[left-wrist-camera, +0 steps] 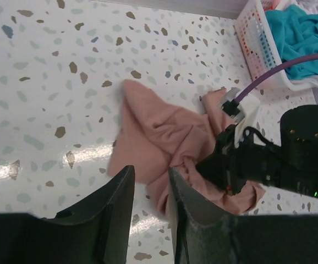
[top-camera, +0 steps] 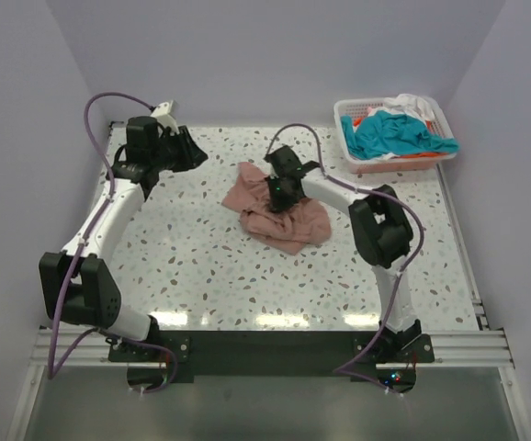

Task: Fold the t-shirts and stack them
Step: Flatten the tshirt out

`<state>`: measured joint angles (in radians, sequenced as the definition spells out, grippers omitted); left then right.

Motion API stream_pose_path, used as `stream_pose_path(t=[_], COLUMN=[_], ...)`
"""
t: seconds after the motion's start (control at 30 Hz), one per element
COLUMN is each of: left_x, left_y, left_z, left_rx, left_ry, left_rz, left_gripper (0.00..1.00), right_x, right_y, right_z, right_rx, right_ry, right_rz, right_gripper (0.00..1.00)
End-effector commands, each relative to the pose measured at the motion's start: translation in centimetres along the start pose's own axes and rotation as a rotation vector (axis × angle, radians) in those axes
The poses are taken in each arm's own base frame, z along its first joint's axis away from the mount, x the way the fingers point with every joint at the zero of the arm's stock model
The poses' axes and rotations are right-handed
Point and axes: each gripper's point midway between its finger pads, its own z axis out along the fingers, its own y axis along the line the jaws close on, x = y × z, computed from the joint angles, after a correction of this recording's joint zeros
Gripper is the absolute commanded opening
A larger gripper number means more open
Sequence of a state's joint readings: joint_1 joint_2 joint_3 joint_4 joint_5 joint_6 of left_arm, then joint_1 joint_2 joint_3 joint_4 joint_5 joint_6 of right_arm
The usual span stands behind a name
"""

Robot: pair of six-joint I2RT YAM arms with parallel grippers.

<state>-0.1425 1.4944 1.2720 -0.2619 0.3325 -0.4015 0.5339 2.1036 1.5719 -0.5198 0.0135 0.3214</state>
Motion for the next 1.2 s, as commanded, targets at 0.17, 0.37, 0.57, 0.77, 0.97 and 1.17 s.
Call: stream_pose_path(t=[0.17, 0.37, 0.57, 0.77, 0.97, 1.17], left_x=[-3.1, -2.7, 1.3, 8.4, 13.4, 18.1], left_y=[2.9, 2.9, 2.2, 1.4, 2.7, 2.6], left_z=[-4.2, -4.2, -2.7, -0.2, 0.9, 1.2], left_rx=[-0.087, -0.082, -0.071, -0.111, -0.110, -0.109], left_ry=[-0.080, -0.081, 0.008, 0.187, 0.350, 0.507], left_rz=[0.003, -0.002, -0.005, 0.038, 0.048, 0.091], left_gripper=[0.36, 0.36, 0.36, 0.36, 0.36, 0.39], right_x=[-1.6, -11.1, -14.5, -11.7, -9.3, -9.0], right_y=[16.0, 15.2, 1.9, -10.4, -12.8, -12.8], right_z=[-5.9, -19.2, -23.7, -22.6, -21.5, -20.6], right_rx=[-0.442, -0.432, -0.156, 0.122, 0.212, 0.201], right_ry=[0.062, -0.256, -0.437, -0.436, -0.393, -0.387], right_rz=[-0.132, -0.061, 0.139, 0.308, 0.329, 0.359], right_gripper=[0.00, 0.00, 0.00, 0.00, 0.00, 0.00])
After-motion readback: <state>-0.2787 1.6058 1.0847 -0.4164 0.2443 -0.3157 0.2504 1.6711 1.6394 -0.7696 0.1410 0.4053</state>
